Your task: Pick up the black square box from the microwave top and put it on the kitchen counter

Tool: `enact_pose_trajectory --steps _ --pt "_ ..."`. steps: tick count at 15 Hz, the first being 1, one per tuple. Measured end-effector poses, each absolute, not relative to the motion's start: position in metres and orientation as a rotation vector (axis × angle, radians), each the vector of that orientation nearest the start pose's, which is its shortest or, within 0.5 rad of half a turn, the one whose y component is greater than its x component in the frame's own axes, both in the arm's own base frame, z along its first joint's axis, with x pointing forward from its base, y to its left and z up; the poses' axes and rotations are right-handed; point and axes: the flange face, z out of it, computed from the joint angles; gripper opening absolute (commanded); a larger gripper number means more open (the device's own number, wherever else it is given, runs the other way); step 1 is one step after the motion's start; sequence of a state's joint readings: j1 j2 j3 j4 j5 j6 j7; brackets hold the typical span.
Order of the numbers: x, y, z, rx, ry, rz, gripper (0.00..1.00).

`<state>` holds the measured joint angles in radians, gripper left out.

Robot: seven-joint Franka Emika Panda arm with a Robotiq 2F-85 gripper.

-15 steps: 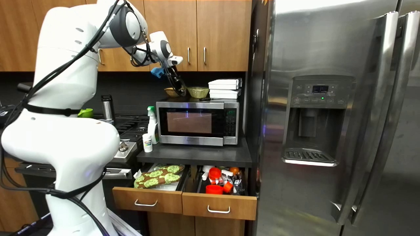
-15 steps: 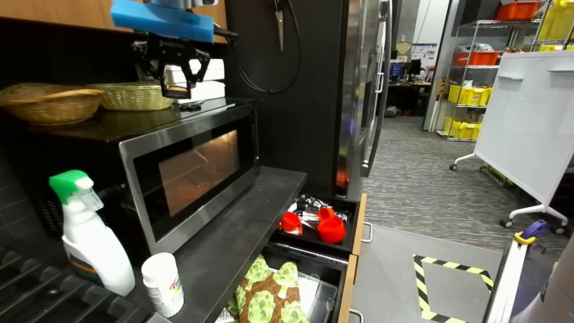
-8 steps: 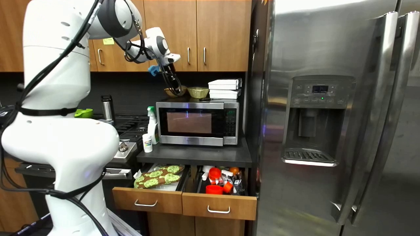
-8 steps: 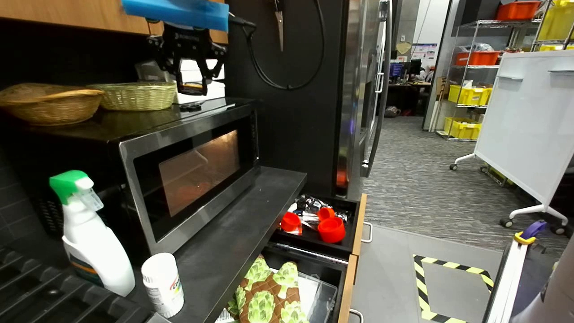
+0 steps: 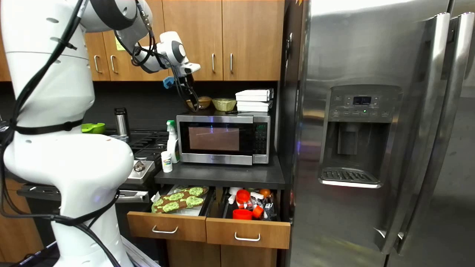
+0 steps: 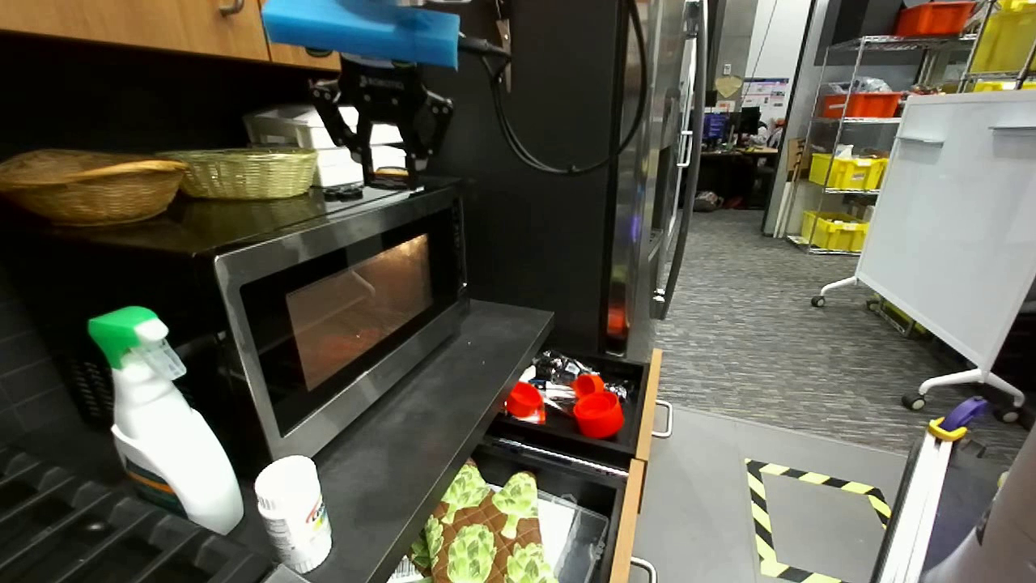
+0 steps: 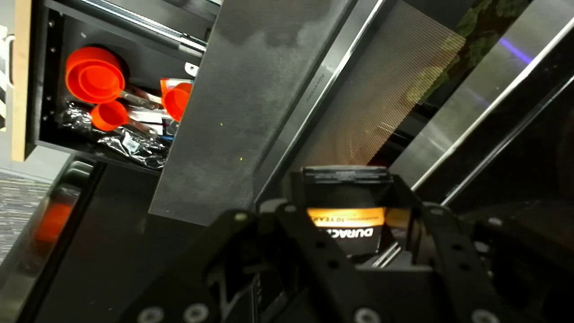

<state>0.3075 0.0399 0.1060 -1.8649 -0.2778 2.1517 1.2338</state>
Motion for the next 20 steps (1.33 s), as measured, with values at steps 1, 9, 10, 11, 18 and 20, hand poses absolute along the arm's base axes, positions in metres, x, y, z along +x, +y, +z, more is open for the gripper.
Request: enact_pose_trajectory --steps 1,9,10,11,18,20 --pt "0.546 0.226 0.514 -2.895 1.069 -0.535 0.22" --pt "0.504 0.205 0.479 -2.88 1.173 -0.499 0.22" --pt "0.501 0.202 0.472 -2.879 1.176 -0.498 0.22" --pt "0.498 0.199 0.464 -2.877 1.177 -0.496 0.22" --pt "0.486 0.176 0.412 -2.842 1.18 -0.487 0.22" --pt "0.484 0.171 0.401 -2.825 1.172 -0.485 0.22"
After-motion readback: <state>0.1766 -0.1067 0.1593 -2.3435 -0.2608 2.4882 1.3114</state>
